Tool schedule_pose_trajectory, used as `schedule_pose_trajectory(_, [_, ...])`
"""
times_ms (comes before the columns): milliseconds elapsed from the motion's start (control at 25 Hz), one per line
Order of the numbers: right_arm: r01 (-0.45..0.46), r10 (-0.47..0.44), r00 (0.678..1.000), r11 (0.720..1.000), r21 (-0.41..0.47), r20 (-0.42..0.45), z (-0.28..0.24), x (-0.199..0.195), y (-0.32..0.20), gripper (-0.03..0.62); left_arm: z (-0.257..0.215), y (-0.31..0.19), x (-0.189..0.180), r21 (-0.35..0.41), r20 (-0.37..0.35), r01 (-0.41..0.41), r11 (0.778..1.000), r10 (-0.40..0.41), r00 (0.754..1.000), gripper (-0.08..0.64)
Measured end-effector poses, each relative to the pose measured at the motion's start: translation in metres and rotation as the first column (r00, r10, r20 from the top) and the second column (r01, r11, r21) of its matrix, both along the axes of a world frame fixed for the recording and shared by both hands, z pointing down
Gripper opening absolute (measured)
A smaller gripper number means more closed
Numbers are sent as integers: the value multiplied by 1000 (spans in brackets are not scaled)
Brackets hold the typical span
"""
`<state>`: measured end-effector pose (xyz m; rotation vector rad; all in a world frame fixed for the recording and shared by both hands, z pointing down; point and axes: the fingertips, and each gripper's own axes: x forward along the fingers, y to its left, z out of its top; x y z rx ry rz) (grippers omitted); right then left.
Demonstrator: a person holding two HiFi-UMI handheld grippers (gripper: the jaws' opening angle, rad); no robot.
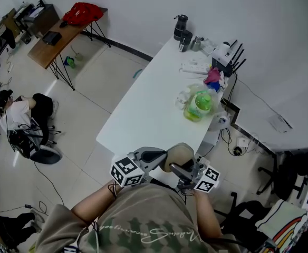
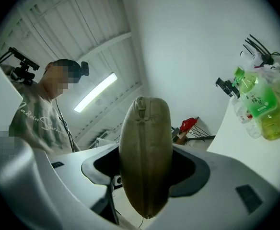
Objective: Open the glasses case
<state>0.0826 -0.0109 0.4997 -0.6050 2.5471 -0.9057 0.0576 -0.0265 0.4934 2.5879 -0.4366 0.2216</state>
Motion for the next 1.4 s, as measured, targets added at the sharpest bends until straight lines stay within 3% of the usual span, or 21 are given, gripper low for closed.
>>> schedule_pose_trajectory(200, [7, -6, 991, 1000, -8, 135, 0, 8, -4, 267, 0, -4, 2, -65, -45, -25, 998, 23, 999, 9])
schedule_pose_trajectory(360, [20, -20, 972, 1000, 4, 233, -9, 12, -8, 267, 4, -13, -6, -79, -30, -2, 997, 0, 1000, 32])
schedule_pose_trajectory(520, [79, -89, 972, 995, 55, 216, -13, 13, -4, 267, 4, -7, -5, -48, 15, -67, 997, 68, 998, 46])
schedule_pose_trajectory(680, [170, -183, 972, 981, 97, 151, -15, 11, 5, 267, 4, 6, -1, 26, 107, -167, 986, 163, 981, 60])
schedule_pose_trajectory(960, [342, -352, 934, 931, 132, 64, -14, 4, 29, 267, 10, 34, 0, -4, 119, -332, 943, 330, 936, 64])
schedule_pose_trajectory(1160, [393, -408, 909, 907, 152, 87, -19, 7, 43, 267, 9, 41, 1, -34, 81, -348, 937, 350, 933, 152])
schedule_pose_trajectory(1280, [398, -412, 908, 906, 144, 79, -17, 9, 44, 267, 12, 43, 4, -21, 85, -331, 943, 331, 940, 150])
schedule_pose_trajectory(1400, [379, -396, 909, 915, 138, 127, -22, 15, 40, 268, 4, 45, 8, -14, 1, -302, 953, 302, 953, 105])
